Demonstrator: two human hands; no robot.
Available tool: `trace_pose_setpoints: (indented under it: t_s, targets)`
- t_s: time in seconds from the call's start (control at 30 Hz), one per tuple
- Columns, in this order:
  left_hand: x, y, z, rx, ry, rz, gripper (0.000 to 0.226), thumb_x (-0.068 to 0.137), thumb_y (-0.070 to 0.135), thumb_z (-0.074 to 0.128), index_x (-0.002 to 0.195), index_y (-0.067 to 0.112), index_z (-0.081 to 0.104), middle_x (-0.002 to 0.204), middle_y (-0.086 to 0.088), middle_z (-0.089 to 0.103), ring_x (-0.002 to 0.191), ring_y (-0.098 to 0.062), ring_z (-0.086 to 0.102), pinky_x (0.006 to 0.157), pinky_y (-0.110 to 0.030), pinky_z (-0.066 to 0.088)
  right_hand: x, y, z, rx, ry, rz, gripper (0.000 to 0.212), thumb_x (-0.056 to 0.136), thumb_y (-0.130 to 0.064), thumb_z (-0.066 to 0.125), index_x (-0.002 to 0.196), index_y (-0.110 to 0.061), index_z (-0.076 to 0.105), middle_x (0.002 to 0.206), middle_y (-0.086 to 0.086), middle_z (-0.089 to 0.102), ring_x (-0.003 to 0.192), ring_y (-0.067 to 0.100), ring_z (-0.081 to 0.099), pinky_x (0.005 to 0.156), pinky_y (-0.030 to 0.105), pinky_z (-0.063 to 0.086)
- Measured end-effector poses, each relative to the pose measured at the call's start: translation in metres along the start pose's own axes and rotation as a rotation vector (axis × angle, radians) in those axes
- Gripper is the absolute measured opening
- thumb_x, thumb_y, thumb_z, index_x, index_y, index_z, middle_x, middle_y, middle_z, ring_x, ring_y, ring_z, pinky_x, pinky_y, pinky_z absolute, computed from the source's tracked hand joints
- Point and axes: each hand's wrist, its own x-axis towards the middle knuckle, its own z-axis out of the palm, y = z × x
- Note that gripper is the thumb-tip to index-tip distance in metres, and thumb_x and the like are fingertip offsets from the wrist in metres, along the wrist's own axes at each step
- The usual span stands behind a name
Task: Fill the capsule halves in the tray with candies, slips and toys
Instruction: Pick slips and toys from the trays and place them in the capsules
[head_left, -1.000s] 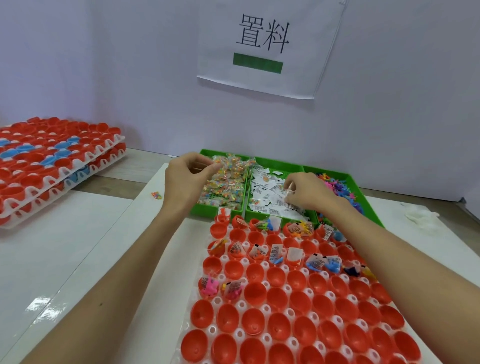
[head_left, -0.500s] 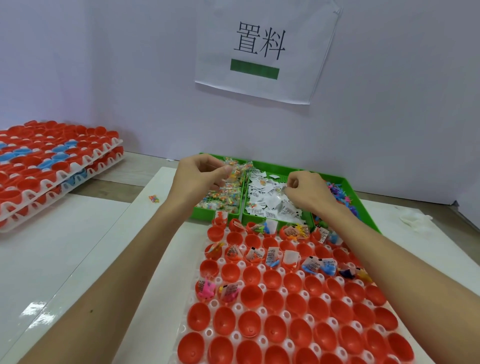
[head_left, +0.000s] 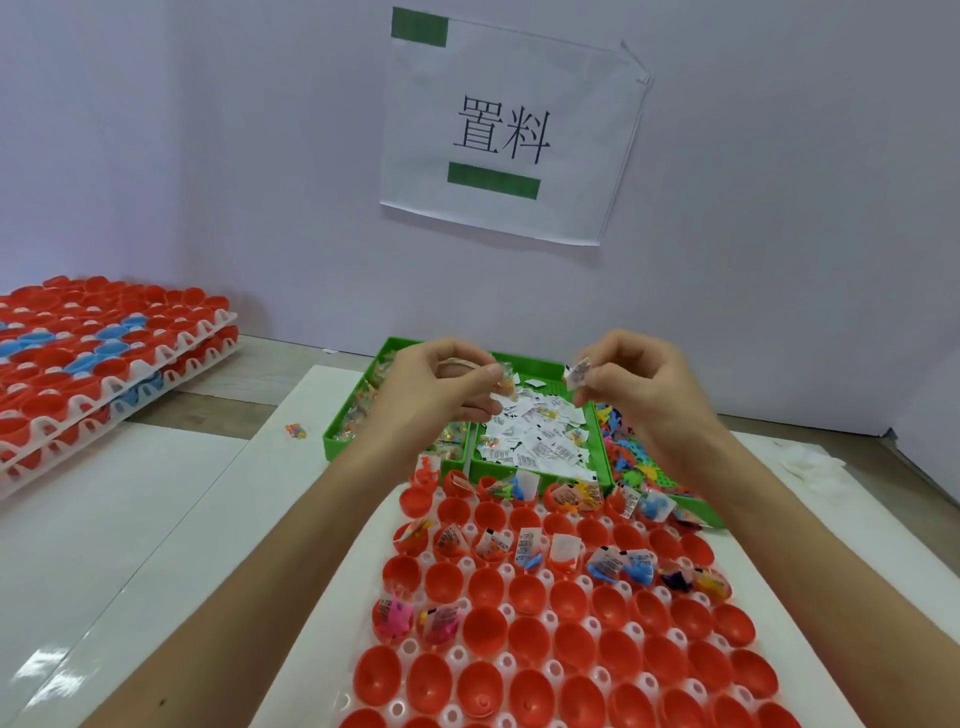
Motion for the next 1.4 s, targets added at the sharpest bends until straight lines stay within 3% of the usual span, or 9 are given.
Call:
trace_pose_setpoints:
  t_s: [0.13,0.3,0.43,0.5,0.67,0.87,1.0,1.2,1.4]
  targets:
    - [-0.017,0.02,0.022,0.039,-0.129,0.059,0.016,0.093,0.002,0.066,0.093,0.014,0.076,0.08,-0.005,0.077,0.063,-0.016,0.073,0.062,-0.023,0.058,-0.032,-0.028,-0.004,0.071,-0.089,-0.147,0.005,0.068,-0.015,0.067,0.066,-0.018,0.064,0.075,0.004,0.066,0.062,0.017,0.06,0.064,0.023,0.052]
    - [-0.037,0.039,0.043,0.059,-0.193,0.118,0.016,0.097,0.014,0.064,0.095,0.017,0.08,0.076,-0.004,0.076,0.07,-0.017,0.074,0.069,-0.021,0.059,-0.045,-0.038,-0.008,-0.152,-0.048,-0.233,0.007,0.074,-0.008,0.064,0.071,-0.014,0.064,0.072,0.002,0.068,0.063,0.012,0.064,0.06,0.022,0.053]
    - [-0.043,0.049,0.046,0.044,-0.202,0.104,0.026,0.086,0.041,0.069,0.092,0.019,0.081,0.076,-0.002,0.076,0.07,-0.014,0.073,0.07,-0.02,0.057,-0.049,-0.041,-0.01,-0.32,-0.012,-0.238,0.017,0.073,-0.034,0.063,0.077,-0.018,0.064,0.072,0.007,0.065,0.069,0.026,0.066,0.066,0.045,0.058]
    - [-0.044,0.052,0.045,0.108,-0.236,0.113,0.022,0.08,0.038,0.074,0.091,0.02,0.081,0.079,-0.004,0.076,0.071,-0.013,0.072,0.07,-0.019,0.057,-0.049,-0.043,-0.008,-0.322,-0.04,-0.246,0.017,0.075,-0.036,0.063,0.077,-0.02,0.063,0.074,0.004,0.066,0.071,0.028,0.066,0.067,0.047,0.057]
    - [-0.042,0.054,0.038,0.101,-0.316,0.038,0.029,0.073,0.034,0.078,0.098,0.02,0.081,0.089,-0.006,0.077,0.076,-0.013,0.071,0.072,-0.02,0.056,-0.047,-0.043,-0.009,-0.375,-0.065,-0.28,0.005,0.08,-0.026,0.066,0.077,-0.023,0.063,0.071,-0.012,0.062,0.063,0.017,0.06,0.061,0.02,0.049]
    - [-0.042,0.051,0.042,0.089,-0.251,0.085,0.018,0.071,0.03,0.082,0.084,0.018,0.079,0.079,-0.002,0.074,0.07,-0.013,0.07,0.069,-0.018,0.054,-0.047,-0.043,-0.013,-0.231,-0.084,-0.244,0.011,0.081,-0.006,0.063,0.084,-0.017,0.067,0.079,-0.003,0.07,0.078,0.02,0.07,0.073,0.029,0.058]
    - [-0.045,0.052,0.045,0.094,-0.189,0.199,0.014,0.071,0.031,0.082,0.082,0.023,0.078,0.075,0.001,0.074,0.071,-0.015,0.073,0.068,-0.019,0.056,-0.048,-0.049,-0.015,-0.072,-0.111,-0.203,0.009,0.083,-0.011,0.076,0.086,-0.009,0.068,0.08,0.004,0.072,0.078,0.019,0.071,0.073,0.024,0.056]
    - [-0.048,0.056,0.044,0.048,-0.151,0.219,0.02,0.075,0.02,0.077,0.095,0.024,0.078,0.086,-0.003,0.079,0.076,-0.02,0.076,0.07,-0.021,0.059,-0.047,-0.049,-0.014,-0.068,-0.025,-0.172,0.011,0.085,-0.005,0.076,0.084,-0.014,0.069,0.077,0.0,0.072,0.069,0.015,0.069,0.069,0.025,0.058]
    - [-0.047,0.053,0.046,0.243,-0.19,0.289,0.042,0.091,-0.007,0.065,0.115,0.027,0.068,0.089,0.002,0.079,0.081,-0.015,0.077,0.076,-0.024,0.061,-0.047,-0.046,-0.009,-0.194,0.009,-0.198,0.008,0.085,-0.014,0.078,0.088,-0.021,0.074,0.079,0.003,0.072,0.075,0.018,0.072,0.071,0.028,0.06]
